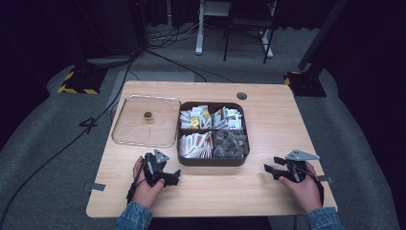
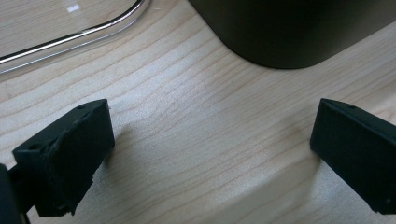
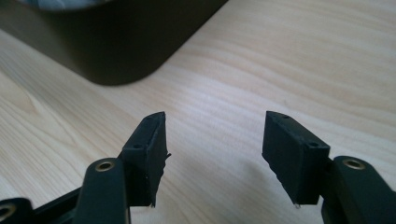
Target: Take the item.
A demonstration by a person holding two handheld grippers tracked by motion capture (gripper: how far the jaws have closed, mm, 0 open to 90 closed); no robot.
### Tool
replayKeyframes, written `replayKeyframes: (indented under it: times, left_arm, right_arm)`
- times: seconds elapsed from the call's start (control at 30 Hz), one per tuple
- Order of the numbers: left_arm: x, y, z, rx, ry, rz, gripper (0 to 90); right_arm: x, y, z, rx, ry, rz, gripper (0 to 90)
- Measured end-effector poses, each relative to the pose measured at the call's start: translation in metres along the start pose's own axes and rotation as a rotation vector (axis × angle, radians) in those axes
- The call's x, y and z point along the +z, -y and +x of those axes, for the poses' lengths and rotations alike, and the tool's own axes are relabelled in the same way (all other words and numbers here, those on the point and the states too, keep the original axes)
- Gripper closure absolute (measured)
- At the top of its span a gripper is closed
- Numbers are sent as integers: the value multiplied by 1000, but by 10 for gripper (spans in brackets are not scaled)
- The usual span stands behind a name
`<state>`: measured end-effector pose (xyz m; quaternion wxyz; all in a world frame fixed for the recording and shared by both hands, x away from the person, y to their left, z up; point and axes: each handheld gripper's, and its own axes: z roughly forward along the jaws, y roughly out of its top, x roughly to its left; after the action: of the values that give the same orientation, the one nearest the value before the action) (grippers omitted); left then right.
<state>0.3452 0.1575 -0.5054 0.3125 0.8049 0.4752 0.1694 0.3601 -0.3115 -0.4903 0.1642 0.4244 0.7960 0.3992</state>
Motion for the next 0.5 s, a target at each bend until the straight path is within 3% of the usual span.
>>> replayKeyframes:
  times: [0.2, 0.23, 0.5]
  left_arm:
    - [1, -1, 0, 7, 8, 2, 0]
    - [1, -1, 0, 7, 7, 3, 0]
    - [1, -1, 0, 7, 7, 2, 1]
  right_arm:
    - [-5, -19, -1, 21, -5, -7, 408]
    - [-5, -31, -1, 41, -17, -36, 415]
    - [-7, -68, 3, 47, -28, -80, 431]
